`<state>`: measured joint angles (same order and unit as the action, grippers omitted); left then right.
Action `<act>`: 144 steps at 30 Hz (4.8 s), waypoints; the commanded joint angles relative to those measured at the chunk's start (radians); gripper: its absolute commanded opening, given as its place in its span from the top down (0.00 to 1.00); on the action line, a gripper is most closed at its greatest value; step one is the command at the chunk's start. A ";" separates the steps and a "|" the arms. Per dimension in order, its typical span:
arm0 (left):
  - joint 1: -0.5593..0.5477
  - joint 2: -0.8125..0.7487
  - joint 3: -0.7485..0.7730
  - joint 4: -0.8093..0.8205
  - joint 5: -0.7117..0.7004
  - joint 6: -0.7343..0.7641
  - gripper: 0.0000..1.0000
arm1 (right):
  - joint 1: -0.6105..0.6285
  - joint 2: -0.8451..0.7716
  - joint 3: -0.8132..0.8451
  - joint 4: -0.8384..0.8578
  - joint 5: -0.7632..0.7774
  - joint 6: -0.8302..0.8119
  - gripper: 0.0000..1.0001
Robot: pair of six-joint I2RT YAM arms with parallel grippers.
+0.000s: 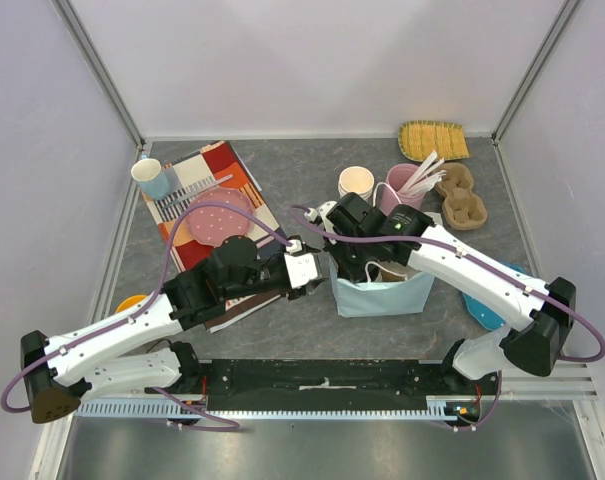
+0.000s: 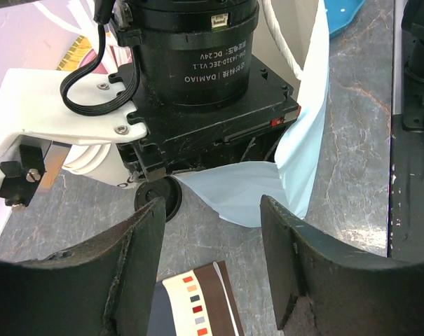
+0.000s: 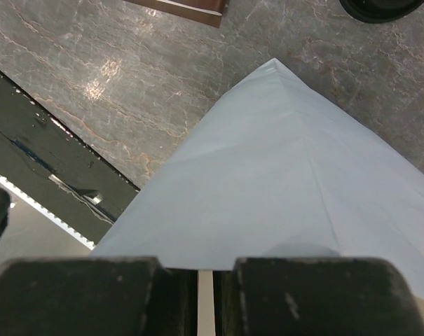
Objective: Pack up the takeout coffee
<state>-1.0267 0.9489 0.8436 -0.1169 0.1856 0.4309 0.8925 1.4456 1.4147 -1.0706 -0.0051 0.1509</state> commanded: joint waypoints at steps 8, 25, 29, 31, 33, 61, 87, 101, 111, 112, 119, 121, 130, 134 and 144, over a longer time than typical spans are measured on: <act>0.007 -0.010 0.008 0.042 0.006 0.046 0.37 | -0.015 0.012 -0.004 -0.083 0.042 -0.020 0.66; 0.005 -0.009 0.017 0.034 0.006 0.063 0.36 | -0.014 0.012 0.181 -0.196 0.054 -0.031 0.55; 0.007 -0.006 0.018 0.031 0.006 0.065 0.37 | -0.015 0.010 0.233 -0.213 0.053 -0.039 0.54; 0.007 -0.004 0.020 0.029 0.005 0.069 0.37 | -0.013 0.013 0.250 -0.223 0.057 -0.040 0.53; 0.007 -0.004 0.023 0.029 0.005 0.072 0.37 | -0.015 0.015 0.276 -0.235 0.070 -0.045 0.51; 0.008 -0.001 0.028 0.033 -0.014 0.062 0.37 | -0.015 0.045 0.697 -0.301 0.254 -0.053 0.41; 0.264 -0.197 -0.227 0.144 -0.107 -0.302 0.36 | -0.915 0.222 0.397 0.449 -0.087 0.073 0.43; 0.373 -0.236 -0.388 0.233 -0.081 -0.422 0.36 | -0.899 0.346 0.379 0.463 -0.035 0.010 0.52; 0.418 -0.282 -0.489 0.276 -0.074 -0.486 0.36 | -0.899 0.364 0.357 0.433 0.039 -0.016 0.42; 0.419 -0.291 -0.492 0.273 -0.069 -0.492 0.36 | -0.899 0.369 0.356 0.431 0.042 -0.016 0.42; 0.428 -0.300 -0.505 0.270 -0.057 -0.485 0.36 | -0.899 0.387 0.366 0.428 0.043 -0.019 0.45; 0.430 -0.302 -0.509 0.275 -0.058 -0.482 0.36 | -0.899 0.397 0.366 0.429 0.042 -0.020 0.48; 0.435 -0.277 -0.509 0.280 -0.035 -0.492 0.36 | -0.899 0.418 0.377 0.437 0.033 -0.030 0.57; 0.436 -0.277 -0.512 0.278 -0.035 -0.494 0.36 | -0.899 0.424 0.391 0.452 0.016 -0.033 0.66; 0.439 -0.280 -0.515 0.273 -0.025 -0.491 0.36 | -0.860 0.397 0.420 0.442 0.022 -0.060 0.81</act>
<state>-0.5949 0.6724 0.3332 0.1078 0.1417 -0.0307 0.0006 1.8648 1.7721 -0.6453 0.0147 0.1226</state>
